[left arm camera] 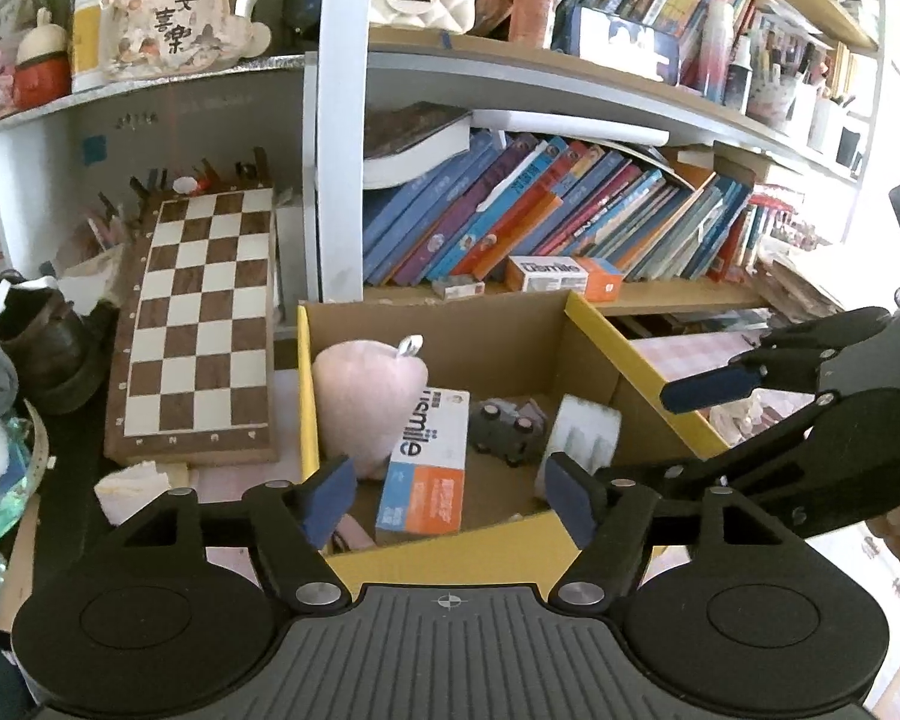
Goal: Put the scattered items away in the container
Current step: 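Lift both open tools out of the yellow box and back away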
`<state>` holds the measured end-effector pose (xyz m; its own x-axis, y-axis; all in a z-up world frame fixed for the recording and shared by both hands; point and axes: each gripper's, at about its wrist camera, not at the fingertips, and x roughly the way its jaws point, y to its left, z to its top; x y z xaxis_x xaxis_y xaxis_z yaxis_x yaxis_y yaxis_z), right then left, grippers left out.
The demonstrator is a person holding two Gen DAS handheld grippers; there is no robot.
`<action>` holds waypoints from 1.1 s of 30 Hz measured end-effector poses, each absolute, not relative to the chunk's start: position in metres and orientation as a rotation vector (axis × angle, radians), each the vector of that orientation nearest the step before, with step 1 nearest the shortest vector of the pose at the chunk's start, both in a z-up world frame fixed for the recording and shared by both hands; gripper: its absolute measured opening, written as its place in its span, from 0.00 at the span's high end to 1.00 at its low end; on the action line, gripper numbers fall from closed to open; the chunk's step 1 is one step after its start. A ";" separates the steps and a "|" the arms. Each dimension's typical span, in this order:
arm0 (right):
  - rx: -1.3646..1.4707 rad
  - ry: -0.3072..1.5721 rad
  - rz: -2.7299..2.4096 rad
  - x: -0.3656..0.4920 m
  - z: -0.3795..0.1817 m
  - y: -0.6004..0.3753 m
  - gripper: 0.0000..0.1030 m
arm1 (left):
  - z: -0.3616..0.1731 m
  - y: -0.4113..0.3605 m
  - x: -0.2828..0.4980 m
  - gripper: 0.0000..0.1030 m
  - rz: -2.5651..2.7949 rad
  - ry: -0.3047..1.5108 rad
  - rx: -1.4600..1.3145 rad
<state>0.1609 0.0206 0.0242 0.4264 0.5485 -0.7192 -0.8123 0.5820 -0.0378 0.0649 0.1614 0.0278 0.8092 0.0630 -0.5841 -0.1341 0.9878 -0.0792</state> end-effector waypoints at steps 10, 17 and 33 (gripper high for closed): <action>-0.389 0.693 0.816 0.139 0.023 -0.004 0.26 | 0.023 0.153 0.045 0.25 0.117 0.622 -0.141; -0.359 0.716 0.788 0.129 0.015 -0.022 0.19 | 0.015 0.144 0.040 0.20 0.113 0.646 -0.148; -0.312 0.792 0.688 0.119 -0.009 -0.053 0.09 | 0.003 0.124 0.037 0.04 0.111 0.691 -0.105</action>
<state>0.1190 -0.0531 -0.0093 0.5023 0.4474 -0.7399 -0.6705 0.7419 -0.0065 0.0368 0.1237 0.0027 0.7649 0.0674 -0.6406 -0.1372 0.9887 -0.0598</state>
